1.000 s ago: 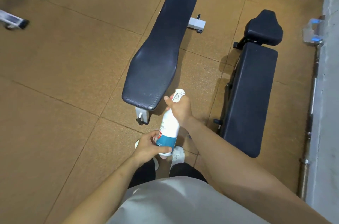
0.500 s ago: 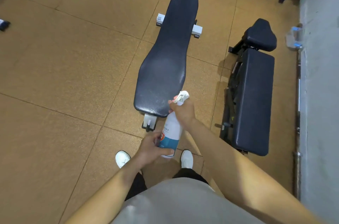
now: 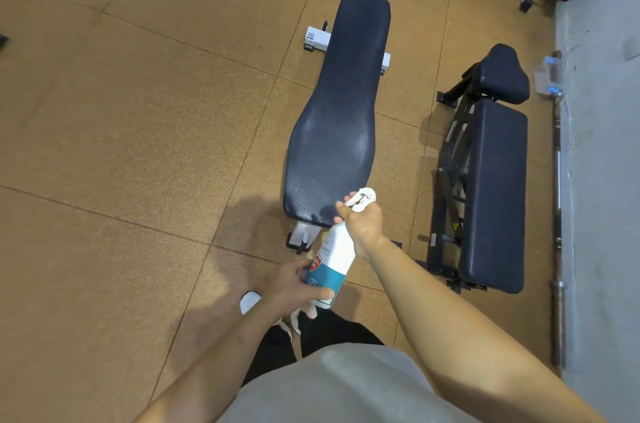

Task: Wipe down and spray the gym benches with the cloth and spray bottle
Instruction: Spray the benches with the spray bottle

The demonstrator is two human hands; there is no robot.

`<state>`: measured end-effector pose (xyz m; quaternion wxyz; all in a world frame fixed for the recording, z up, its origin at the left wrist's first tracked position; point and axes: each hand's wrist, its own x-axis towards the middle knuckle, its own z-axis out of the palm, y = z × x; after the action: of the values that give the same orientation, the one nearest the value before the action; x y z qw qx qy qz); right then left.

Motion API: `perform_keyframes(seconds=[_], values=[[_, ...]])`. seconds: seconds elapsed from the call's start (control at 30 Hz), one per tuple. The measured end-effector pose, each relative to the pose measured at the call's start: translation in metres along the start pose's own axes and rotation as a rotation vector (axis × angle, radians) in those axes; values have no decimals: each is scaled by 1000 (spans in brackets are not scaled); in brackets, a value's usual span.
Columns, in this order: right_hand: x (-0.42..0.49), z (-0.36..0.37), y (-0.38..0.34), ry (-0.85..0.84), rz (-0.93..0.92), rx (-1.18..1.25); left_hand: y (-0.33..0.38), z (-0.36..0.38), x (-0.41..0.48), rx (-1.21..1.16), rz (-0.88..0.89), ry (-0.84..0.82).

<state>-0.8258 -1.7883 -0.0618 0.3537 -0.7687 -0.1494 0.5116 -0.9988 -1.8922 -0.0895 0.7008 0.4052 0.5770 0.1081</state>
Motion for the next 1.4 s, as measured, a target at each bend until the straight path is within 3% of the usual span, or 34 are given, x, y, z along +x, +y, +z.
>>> perform_keyframes(seconds=[0.2, 0.4, 0.5, 0.83, 1.17, 1.4], values=[[19, 24, -11, 123, 112, 129, 31, -43, 10, 5, -22, 21], [37, 28, -43, 80, 134, 286, 82, -76, 31, 80, 10, 70], [47, 27, -59, 135, 136, 281, 99, -81, 42, 115, 28, 64], [56, 66, -95, 212, 118, 292, 129, -129, 79, 202, -21, -132], [46, 140, -141, 360, 141, 404, 171, -231, 115, 437, 84, -311], [39, 200, -186, 483, 105, 429, 205, -298, 133, 359, 113, -334]])
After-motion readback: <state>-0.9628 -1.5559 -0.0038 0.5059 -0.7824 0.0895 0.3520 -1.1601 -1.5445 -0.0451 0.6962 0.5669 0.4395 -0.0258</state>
